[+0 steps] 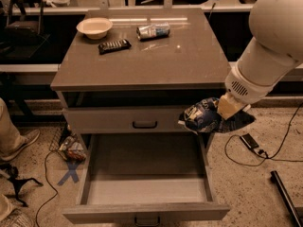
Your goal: Place blue chip bag into middle drawer
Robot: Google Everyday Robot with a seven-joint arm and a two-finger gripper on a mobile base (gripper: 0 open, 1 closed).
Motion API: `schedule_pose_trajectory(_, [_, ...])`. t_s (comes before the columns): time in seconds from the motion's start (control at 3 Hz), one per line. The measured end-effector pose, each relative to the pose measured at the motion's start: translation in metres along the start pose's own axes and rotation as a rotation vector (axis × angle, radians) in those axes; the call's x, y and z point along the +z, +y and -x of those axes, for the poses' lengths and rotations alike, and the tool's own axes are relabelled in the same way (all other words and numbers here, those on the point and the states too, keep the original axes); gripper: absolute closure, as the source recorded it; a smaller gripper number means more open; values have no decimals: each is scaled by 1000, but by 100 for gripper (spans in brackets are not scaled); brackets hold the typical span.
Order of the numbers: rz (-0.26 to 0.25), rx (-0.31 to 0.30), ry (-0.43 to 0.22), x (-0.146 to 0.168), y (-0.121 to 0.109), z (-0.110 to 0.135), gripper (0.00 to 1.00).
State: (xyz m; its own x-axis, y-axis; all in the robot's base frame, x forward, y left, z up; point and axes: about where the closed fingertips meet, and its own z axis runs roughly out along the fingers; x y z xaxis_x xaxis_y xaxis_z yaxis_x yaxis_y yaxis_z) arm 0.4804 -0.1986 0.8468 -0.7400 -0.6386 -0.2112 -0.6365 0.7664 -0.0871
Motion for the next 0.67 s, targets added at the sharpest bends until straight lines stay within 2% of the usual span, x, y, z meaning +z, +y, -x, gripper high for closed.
schedule_pose_trajectory(0.33, [0,0,0,0,0,0,100])
schedule_pose_trajectory(0.67, [30,21,3,18,0,-8,100])
